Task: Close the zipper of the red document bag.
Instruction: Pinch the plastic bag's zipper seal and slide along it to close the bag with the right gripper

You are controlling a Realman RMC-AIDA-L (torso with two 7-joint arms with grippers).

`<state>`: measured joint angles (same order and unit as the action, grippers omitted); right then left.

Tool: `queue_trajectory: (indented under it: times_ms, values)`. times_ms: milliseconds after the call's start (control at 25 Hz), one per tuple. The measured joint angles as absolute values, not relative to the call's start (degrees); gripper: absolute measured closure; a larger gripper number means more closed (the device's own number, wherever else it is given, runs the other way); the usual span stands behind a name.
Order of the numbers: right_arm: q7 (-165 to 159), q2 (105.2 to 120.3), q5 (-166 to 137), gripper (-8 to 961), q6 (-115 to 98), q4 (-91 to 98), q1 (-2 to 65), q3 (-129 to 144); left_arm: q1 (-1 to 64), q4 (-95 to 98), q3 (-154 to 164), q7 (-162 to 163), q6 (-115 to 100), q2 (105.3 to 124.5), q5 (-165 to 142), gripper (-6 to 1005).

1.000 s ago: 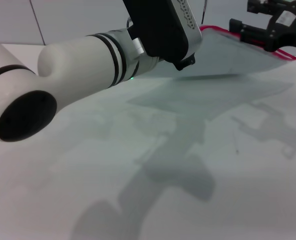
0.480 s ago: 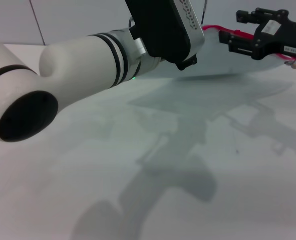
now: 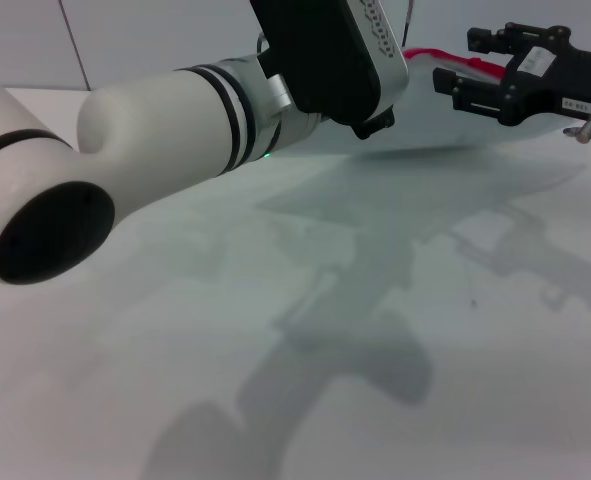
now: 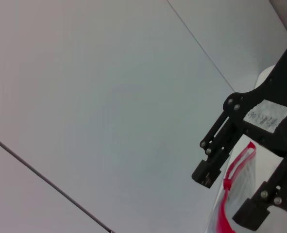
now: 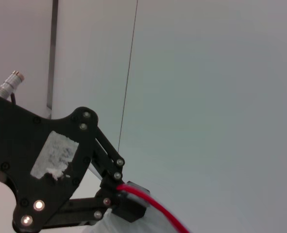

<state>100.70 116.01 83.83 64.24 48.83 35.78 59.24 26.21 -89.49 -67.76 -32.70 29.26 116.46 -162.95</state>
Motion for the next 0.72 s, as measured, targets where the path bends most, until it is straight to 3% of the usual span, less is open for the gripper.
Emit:
queue_trajectory:
  times_ms: [160, 720]
  values:
    - [100.8, 116.01, 83.8, 315, 64.3, 48.8, 35.8, 59.2, 26.2, -89.5, -67.8, -32.7, 29.3, 116.46, -162.9, 946]
    - [100.5, 116.02, 83.8, 501, 63.4, 48.4, 35.8, 59.2, 26.0, -89.4, -67.8, -33.4, 29.4, 116.46, -163.0, 945]
